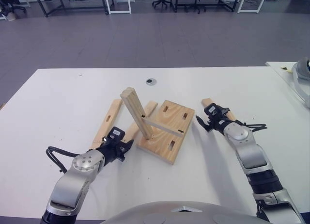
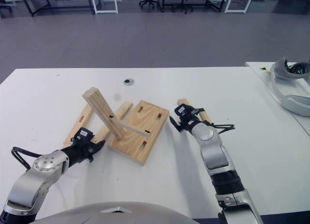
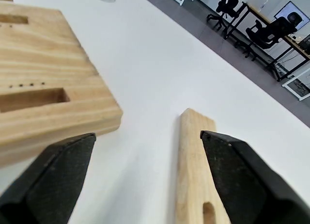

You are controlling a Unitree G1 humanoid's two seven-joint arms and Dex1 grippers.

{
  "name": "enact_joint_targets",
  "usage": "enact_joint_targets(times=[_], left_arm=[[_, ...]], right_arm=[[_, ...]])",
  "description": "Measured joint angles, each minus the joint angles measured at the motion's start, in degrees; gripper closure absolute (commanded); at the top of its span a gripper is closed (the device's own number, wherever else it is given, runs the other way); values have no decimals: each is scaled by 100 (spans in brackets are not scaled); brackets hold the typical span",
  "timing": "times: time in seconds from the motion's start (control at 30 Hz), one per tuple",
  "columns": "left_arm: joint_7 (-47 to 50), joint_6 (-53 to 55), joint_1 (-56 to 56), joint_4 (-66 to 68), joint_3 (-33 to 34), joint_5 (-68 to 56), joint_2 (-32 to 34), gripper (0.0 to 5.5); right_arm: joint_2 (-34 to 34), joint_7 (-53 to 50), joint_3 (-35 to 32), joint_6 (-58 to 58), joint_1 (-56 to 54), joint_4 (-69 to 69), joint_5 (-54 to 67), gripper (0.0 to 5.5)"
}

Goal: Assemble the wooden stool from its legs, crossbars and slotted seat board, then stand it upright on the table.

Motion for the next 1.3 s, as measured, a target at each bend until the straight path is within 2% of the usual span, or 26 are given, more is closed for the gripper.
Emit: enact_joint_targets(times=[0.1, 0.23, 0.4, 0.53, 0.63, 0.7, 0.77, 0.87, 0.97, 1.1, 1.3], left_arm=[[114, -18, 12, -18, -26, 119, 1, 342], [302, -1, -308, -165, 522, 80, -140, 342], [372, 4, -18, -71, 51, 112, -333, 342], [452, -160, -311, 92, 400, 108, -419, 342], [495, -503, -816, 236, 980, 87, -396, 342], [361, -881, -1191, 456, 1162, 56, -263, 342], [104, -1285, -1652, 852, 1285, 51, -14, 342], [-239, -2254, -2805, 1670, 1549, 153, 631, 342], [-586, -3011, -3355, 2220, 1595, 146, 882, 342], [-979, -3493, -3862, 2215, 1422, -30, 890, 342], [-1201, -3443, -3877, 1527, 1004, -358, 641, 342]], right_arm=[[140, -12, 328, 63, -229, 414, -87, 146], [550, -283, 462, -136, -943, 1413, -205, 146], [1198, -574, 510, -1024, -2348, 3650, -264, 146], [1621, -684, 475, -1794, -2838, 4750, -233, 146], [1701, -1030, 206, -2240, -2835, 4972, -159, 146], [1603, -1157, -362, -2559, -2901, 4816, 265, 146], [1528, -830, -884, -2593, -3117, 4468, 925, 146], [1544, 138, -1611, -2021, -3935, 3580, 2402, 146], [1841, 576, -2213, -544, -4324, 2807, 4152, 146], [2211, 298, -2756, 709, -4640, 2217, 5700, 146], [2390, -382, -3337, 1287, -4870, 2204, 6808, 146]])
